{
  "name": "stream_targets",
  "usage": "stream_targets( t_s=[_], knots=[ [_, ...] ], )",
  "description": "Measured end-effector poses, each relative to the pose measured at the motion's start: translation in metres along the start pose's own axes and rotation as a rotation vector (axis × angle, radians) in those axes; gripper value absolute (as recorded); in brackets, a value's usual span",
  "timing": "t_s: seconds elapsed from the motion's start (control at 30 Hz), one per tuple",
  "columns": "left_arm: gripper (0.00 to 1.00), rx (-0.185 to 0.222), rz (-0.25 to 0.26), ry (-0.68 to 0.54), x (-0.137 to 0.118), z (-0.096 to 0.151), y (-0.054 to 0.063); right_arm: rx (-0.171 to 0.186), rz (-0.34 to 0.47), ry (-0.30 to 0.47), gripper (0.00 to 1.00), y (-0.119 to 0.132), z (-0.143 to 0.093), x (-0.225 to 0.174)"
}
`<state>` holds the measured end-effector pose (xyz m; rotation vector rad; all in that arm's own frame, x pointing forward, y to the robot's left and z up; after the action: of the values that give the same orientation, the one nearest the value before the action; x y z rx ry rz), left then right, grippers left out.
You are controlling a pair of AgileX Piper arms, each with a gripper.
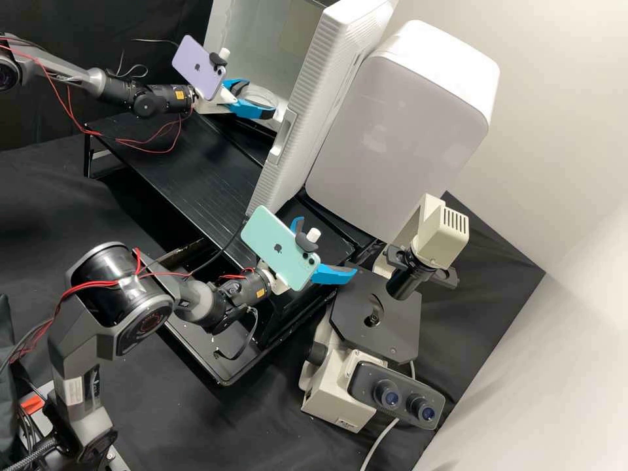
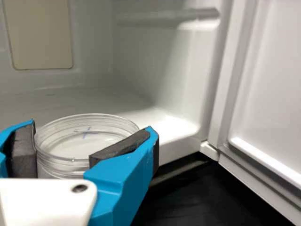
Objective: Place the petri dish in the incubator
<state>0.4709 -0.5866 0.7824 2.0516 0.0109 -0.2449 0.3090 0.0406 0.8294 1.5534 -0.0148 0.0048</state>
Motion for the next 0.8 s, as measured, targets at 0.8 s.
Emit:
stream_targets(
  t_s=[0.8],
  knots=[
    [0.0,0.02,-0.01,0.038,0.018,-0.007,0.001,0.0,0.0,0.0,1.0,0.0,0.0,0.0]
  ],
)
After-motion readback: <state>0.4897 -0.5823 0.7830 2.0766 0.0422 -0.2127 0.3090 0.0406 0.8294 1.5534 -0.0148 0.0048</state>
